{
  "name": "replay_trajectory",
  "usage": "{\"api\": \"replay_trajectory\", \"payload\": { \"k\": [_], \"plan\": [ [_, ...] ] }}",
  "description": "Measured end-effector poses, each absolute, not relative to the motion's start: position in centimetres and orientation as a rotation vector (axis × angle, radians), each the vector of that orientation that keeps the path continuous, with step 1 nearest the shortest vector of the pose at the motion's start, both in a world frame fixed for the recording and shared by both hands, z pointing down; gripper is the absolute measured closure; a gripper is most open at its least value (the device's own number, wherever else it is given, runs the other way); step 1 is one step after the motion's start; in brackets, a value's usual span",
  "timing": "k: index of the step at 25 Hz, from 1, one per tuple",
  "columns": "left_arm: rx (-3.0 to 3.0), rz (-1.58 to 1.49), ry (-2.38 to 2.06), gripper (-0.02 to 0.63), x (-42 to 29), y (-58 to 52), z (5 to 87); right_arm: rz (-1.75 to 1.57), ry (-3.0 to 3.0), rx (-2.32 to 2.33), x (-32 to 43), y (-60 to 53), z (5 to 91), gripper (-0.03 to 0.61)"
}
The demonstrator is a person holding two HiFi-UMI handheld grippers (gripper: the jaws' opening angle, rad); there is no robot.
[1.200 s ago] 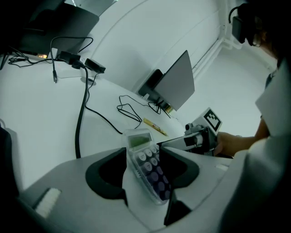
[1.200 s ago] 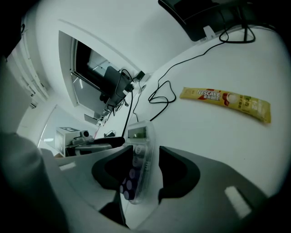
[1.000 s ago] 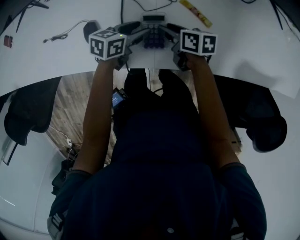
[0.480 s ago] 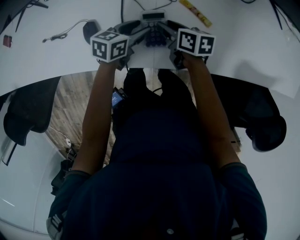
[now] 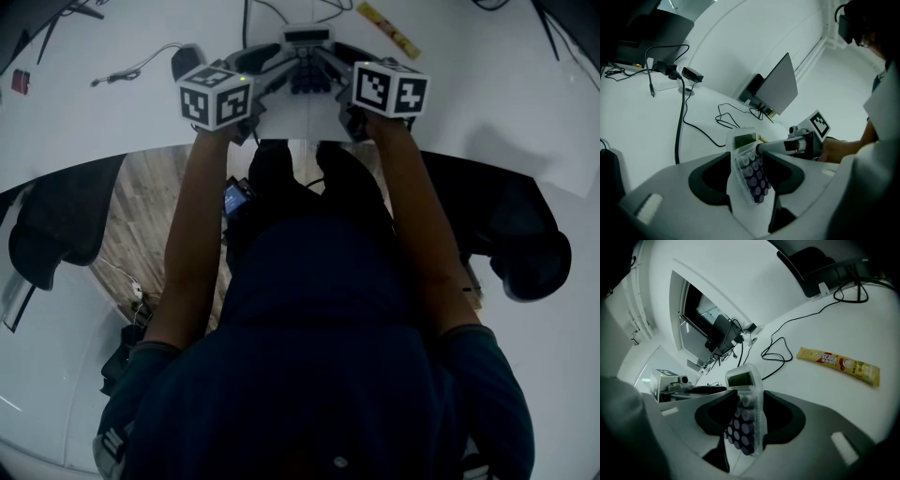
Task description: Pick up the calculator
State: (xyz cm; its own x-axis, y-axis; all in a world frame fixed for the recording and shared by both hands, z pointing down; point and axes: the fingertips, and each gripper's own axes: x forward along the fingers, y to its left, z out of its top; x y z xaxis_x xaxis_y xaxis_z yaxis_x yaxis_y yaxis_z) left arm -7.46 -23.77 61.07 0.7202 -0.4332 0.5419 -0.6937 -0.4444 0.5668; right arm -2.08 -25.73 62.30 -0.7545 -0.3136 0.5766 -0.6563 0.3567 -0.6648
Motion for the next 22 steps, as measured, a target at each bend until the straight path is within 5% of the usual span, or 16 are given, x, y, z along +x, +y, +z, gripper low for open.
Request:
{"api": "replay_trajectory", "payload": {
  "k": [22],
  "plan": [
    [2.206, 0.321, -0.93, 0.417, -8.2, -24.5, 54.8, 1.246, -2.391, 0.839, -3.1, -25.3, 57.1, 0.419]
  ]
}}
